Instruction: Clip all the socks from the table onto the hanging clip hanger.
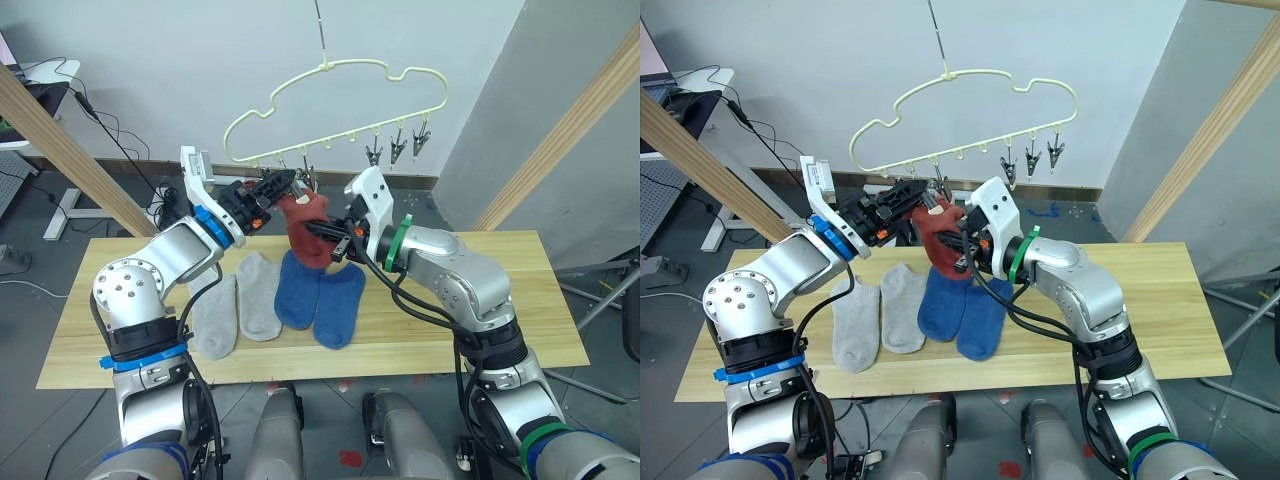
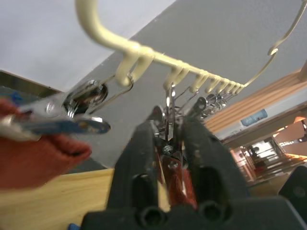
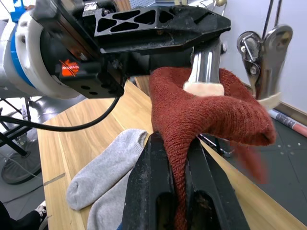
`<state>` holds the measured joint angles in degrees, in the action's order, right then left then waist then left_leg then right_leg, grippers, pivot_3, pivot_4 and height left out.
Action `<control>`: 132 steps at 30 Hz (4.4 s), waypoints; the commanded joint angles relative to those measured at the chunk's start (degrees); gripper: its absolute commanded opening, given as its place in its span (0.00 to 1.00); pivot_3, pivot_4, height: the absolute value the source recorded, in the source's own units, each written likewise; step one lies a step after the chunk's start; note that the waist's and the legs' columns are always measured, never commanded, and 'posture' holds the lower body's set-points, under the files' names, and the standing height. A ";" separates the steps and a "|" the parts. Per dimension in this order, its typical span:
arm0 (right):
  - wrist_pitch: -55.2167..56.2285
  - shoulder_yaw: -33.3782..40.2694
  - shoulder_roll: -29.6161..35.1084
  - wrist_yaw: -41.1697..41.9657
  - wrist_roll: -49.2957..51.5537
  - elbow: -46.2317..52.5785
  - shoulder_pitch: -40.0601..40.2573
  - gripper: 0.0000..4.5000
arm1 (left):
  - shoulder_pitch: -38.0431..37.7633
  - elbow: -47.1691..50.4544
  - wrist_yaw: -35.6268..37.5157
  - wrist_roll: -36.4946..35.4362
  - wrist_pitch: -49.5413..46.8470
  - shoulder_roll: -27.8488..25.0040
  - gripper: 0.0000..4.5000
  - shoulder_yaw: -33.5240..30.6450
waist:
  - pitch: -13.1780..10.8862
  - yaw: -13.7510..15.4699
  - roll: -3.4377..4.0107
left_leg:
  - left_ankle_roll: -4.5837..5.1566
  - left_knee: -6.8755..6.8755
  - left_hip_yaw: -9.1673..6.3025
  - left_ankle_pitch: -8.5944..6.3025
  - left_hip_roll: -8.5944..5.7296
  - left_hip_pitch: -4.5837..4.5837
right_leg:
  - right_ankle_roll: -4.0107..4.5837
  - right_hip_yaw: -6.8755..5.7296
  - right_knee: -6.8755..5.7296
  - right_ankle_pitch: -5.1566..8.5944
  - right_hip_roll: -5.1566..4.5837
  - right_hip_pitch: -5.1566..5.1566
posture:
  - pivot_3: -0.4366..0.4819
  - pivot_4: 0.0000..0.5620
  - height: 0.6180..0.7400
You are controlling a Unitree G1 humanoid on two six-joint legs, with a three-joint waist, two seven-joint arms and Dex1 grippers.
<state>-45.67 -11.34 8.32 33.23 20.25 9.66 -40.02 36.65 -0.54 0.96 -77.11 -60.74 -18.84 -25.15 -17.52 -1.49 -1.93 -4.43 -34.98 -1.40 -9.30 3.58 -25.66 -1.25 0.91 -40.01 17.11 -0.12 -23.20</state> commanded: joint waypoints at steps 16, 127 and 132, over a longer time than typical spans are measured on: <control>-1.13 -1.95 -5.70 0.63 3.85 1.05 3.47 0.34 | -5.98 8.94 5.52 2.86 -0.61 -8.62 1.00 2.61 | 0.00 0.07 0.00 | 0.00 0.03 -0.05 0.00 0.03 -0.04 | 0.00 -0.03 0.01 0.00 0.01 -0.05 | 0.53 0.48 1.00; 0.00 5.24 9.41 -11.48 4.04 17.37 15.85 1.00 | -1.37 -11.25 22.34 61.61 54.59 10.71 1.00 19.14 | 1.64 -3.56 -0.12 | 0.56 -0.22 0.06 0.70 0.05 -0.05 | -0.28 0.15 -0.05 -0.77 0.24 -0.06 | 0.34 0.42 1.00; 0.95 4.73 6.90 -14.14 2.70 19.27 16.63 1.00 | -3.53 -9.19 20.75 62.36 55.52 9.58 1.00 18.79 | 1.63 -2.75 -0.13 | 0.56 -0.22 0.04 0.70 0.01 -0.12 | -0.28 0.14 -0.01 -0.77 0.21 -0.06 | 0.36 0.45 1.00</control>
<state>-46.48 -7.22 15.44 19.92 23.34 25.26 -23.42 33.59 -13.18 22.01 -14.95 -6.89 -9.42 -6.57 -15.89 -4.24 -2.06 -3.87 -35.21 -1.35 -8.60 3.57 -25.78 -1.53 1.06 -40.01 16.34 0.06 -23.25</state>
